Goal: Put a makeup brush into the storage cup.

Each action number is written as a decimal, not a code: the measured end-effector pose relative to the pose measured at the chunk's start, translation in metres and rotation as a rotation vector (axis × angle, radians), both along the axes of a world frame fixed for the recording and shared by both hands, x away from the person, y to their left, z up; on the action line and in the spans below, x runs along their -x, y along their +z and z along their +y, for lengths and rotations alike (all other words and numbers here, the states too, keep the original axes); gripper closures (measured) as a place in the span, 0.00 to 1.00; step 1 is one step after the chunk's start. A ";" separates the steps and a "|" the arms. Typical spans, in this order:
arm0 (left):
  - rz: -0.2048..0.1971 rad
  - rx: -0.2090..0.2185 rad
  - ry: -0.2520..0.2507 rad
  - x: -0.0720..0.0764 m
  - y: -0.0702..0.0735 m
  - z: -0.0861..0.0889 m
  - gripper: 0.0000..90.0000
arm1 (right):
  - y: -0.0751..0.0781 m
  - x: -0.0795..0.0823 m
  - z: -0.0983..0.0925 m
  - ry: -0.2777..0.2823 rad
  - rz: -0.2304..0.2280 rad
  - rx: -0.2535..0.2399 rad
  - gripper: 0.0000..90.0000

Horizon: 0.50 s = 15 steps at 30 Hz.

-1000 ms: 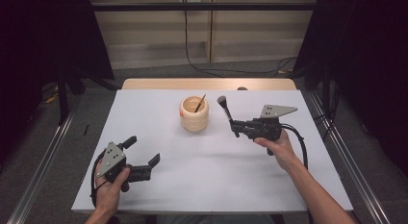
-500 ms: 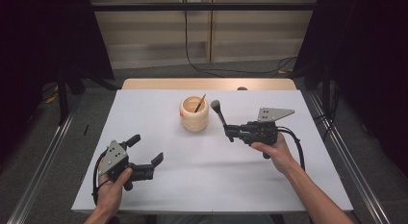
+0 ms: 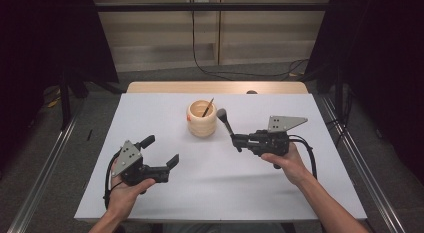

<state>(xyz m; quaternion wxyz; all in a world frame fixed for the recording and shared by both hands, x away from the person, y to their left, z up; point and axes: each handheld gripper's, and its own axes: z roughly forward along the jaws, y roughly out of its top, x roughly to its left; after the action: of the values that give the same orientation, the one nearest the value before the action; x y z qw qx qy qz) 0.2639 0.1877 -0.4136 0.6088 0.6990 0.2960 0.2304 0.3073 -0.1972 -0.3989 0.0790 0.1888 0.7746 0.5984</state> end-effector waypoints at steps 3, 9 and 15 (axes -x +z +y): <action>-0.012 -0.004 -0.024 0.001 0.005 -0.010 0.01 | 0.001 0.004 0.004 0.011 -0.006 -0.005 0.89; -0.006 0.019 -0.069 0.002 0.014 -0.026 0.03 | 0.004 0.008 0.009 0.016 -0.016 -0.009 0.89; -0.023 0.016 -0.108 -0.001 0.021 -0.042 0.04 | 0.005 0.010 0.009 0.012 -0.016 -0.031 0.89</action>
<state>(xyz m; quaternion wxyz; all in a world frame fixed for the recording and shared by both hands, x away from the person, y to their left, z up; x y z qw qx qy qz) 0.2646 0.1457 -0.3925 0.6292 0.7064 0.2528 0.2029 0.2975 -0.1885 -0.3940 0.0788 0.1805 0.7657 0.6124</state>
